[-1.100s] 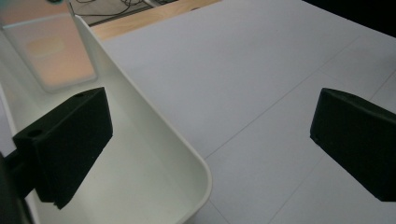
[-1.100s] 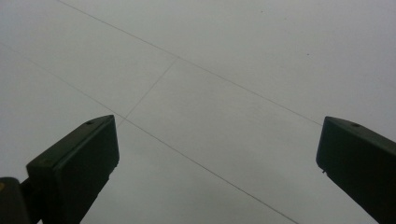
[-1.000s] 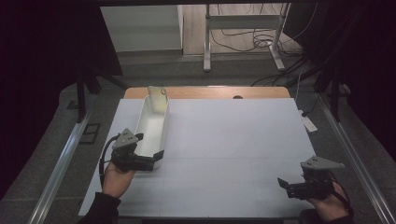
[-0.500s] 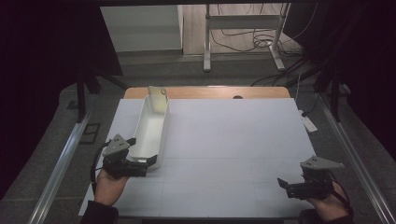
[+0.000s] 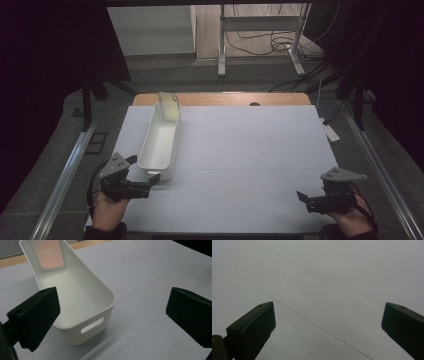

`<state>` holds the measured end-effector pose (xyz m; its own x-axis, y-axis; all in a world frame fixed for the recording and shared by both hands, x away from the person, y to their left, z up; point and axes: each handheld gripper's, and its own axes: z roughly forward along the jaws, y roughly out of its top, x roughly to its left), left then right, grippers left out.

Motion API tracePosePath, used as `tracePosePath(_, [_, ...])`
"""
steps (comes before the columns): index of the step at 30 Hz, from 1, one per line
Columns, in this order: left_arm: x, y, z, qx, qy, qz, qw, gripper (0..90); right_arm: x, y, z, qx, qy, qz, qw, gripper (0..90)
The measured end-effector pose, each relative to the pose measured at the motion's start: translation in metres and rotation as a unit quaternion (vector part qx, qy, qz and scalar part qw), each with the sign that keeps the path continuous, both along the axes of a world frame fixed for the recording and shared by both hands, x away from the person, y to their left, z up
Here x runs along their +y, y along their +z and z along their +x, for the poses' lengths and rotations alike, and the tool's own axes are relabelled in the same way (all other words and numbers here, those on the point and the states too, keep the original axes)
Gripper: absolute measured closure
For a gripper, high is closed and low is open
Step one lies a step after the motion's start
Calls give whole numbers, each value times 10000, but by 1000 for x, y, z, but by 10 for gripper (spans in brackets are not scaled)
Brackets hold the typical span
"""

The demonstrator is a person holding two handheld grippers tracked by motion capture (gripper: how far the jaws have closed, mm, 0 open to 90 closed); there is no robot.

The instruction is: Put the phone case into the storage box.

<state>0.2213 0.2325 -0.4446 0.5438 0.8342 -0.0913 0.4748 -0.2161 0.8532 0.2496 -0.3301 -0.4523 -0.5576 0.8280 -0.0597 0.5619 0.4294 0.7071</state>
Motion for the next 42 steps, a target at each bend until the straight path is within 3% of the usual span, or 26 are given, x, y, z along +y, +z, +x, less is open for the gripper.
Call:
tracePosePath(24, [15,-8,-28,191,224,-41,9996,0,1,0,0,12,0,-64,10000,0])
tracePosePath(42, [15,-13,-39,329,351,170,9987,0,2,0,0,25,5,-87,10000,0])
